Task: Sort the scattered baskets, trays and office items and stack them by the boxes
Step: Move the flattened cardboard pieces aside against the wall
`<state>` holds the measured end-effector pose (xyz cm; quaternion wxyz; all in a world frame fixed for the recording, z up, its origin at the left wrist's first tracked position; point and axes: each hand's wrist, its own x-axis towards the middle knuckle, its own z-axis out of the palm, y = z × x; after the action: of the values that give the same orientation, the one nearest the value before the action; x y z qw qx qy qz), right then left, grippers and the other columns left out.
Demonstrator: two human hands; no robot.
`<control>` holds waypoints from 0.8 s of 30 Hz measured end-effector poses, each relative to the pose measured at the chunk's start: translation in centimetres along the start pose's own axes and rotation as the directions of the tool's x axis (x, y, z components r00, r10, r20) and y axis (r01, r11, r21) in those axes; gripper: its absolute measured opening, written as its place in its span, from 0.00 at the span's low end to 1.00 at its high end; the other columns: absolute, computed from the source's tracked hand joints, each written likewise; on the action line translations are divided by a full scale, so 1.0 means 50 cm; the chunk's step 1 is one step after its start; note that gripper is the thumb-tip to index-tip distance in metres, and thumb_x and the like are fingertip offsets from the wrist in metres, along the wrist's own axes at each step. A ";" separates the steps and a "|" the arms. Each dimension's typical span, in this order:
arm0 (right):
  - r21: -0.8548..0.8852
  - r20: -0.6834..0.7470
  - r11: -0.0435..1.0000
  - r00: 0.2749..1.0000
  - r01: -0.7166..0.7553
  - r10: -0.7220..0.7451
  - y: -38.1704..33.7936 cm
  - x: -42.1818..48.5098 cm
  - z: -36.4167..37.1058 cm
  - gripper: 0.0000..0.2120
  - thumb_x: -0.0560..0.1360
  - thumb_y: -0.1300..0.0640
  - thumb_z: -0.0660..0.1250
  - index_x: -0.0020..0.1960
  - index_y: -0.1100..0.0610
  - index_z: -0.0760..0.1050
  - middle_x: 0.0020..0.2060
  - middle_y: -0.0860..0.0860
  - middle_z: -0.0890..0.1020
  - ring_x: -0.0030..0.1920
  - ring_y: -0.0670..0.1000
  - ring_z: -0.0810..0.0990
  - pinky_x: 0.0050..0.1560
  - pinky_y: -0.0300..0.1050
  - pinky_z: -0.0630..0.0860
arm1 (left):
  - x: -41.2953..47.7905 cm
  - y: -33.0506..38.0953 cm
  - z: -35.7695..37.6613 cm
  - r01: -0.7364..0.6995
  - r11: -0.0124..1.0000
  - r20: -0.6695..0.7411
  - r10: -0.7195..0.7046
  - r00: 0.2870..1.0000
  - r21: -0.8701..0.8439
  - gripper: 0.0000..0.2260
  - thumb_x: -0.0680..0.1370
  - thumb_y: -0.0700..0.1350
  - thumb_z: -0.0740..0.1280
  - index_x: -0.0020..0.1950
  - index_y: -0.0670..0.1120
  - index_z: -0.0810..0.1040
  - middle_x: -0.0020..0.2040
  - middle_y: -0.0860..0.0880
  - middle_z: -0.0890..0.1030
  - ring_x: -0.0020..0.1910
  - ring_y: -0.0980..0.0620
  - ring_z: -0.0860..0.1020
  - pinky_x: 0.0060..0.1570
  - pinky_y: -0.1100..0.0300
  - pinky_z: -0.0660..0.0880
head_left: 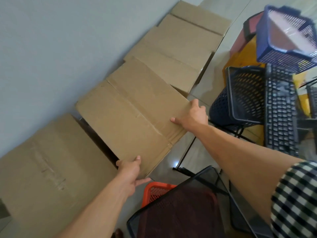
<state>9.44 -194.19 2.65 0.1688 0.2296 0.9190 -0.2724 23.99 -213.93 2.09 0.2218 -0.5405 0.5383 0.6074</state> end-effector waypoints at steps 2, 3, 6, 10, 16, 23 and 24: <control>0.011 0.000 1.000 1.000 0.013 -0.013 -0.026 -0.025 -0.054 0.41 0.64 0.38 0.80 0.67 0.47 0.62 0.57 0.53 0.68 0.66 0.64 0.70 0.62 0.59 0.72 | -0.042 0.018 -0.008 0.023 1.000 0.028 -0.023 0.999 0.000 0.28 0.81 0.46 0.68 0.77 0.47 0.58 0.76 0.46 0.62 0.72 0.39 0.67 0.42 0.42 0.83; 0.012 0.001 1.000 1.000 0.019 -0.019 -0.040 -0.042 -0.080 0.40 0.65 0.39 0.80 0.67 0.48 0.62 0.60 0.54 0.70 0.66 0.64 0.70 0.63 0.59 0.72 | -0.065 0.027 -0.014 0.037 0.999 0.040 -0.037 0.999 0.003 0.28 0.81 0.47 0.68 0.78 0.47 0.59 0.77 0.46 0.63 0.72 0.39 0.68 0.41 0.42 0.84; 0.041 0.006 0.999 0.999 0.033 -0.033 -0.081 -0.097 -0.151 0.38 0.68 0.40 0.79 0.68 0.48 0.63 0.63 0.56 0.72 0.66 0.63 0.71 0.64 0.59 0.71 | -0.135 0.058 -0.040 0.039 0.999 0.072 -0.040 0.997 0.027 0.26 0.81 0.47 0.67 0.76 0.46 0.63 0.76 0.45 0.65 0.70 0.38 0.70 0.35 0.42 0.83; 0.110 0.012 0.993 0.999 0.031 -0.033 -0.109 -0.180 -0.220 0.37 0.68 0.42 0.80 0.68 0.48 0.63 0.63 0.55 0.73 0.65 0.62 0.73 0.66 0.59 0.73 | -0.212 0.088 -0.095 -0.015 0.997 0.048 0.012 0.999 0.070 0.26 0.81 0.48 0.68 0.76 0.47 0.63 0.73 0.43 0.69 0.67 0.35 0.74 0.28 0.46 0.82; 0.200 -0.006 0.979 0.999 0.049 -0.049 -0.112 -0.312 -0.272 0.39 0.67 0.42 0.80 0.68 0.49 0.62 0.62 0.55 0.73 0.63 0.61 0.74 0.64 0.63 0.75 | -0.319 0.105 -0.194 -0.156 0.983 -0.001 0.157 0.988 0.096 0.28 0.80 0.47 0.69 0.75 0.47 0.59 0.69 0.44 0.71 0.61 0.38 0.78 0.28 0.50 0.82; 0.274 -0.056 0.954 0.992 0.123 -0.111 -0.131 -0.416 -0.298 0.39 0.66 0.42 0.81 0.68 0.50 0.65 0.60 0.54 0.74 0.61 0.58 0.76 0.62 0.59 0.77 | -0.408 0.082 -0.265 -0.244 0.964 -0.071 0.252 0.965 0.104 0.27 0.80 0.49 0.69 0.73 0.46 0.60 0.72 0.48 0.66 0.59 0.45 0.71 0.27 0.53 0.81; 0.285 -0.058 0.949 0.991 0.133 -0.122 -0.136 -0.428 -0.300 0.39 0.66 0.42 0.81 0.68 0.50 0.65 0.60 0.54 0.74 0.60 0.58 0.76 0.61 0.58 0.77 | -0.418 0.080 -0.278 -0.254 0.962 -0.075 0.262 0.962 0.102 0.25 0.80 0.49 0.70 0.71 0.46 0.61 0.72 0.48 0.66 0.59 0.45 0.72 0.26 0.54 0.81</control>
<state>21.11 -197.65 26.75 0.0973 0.1972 0.8856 -0.4091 33.03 -221.12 24.76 0.1412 -0.4811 0.6407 0.5815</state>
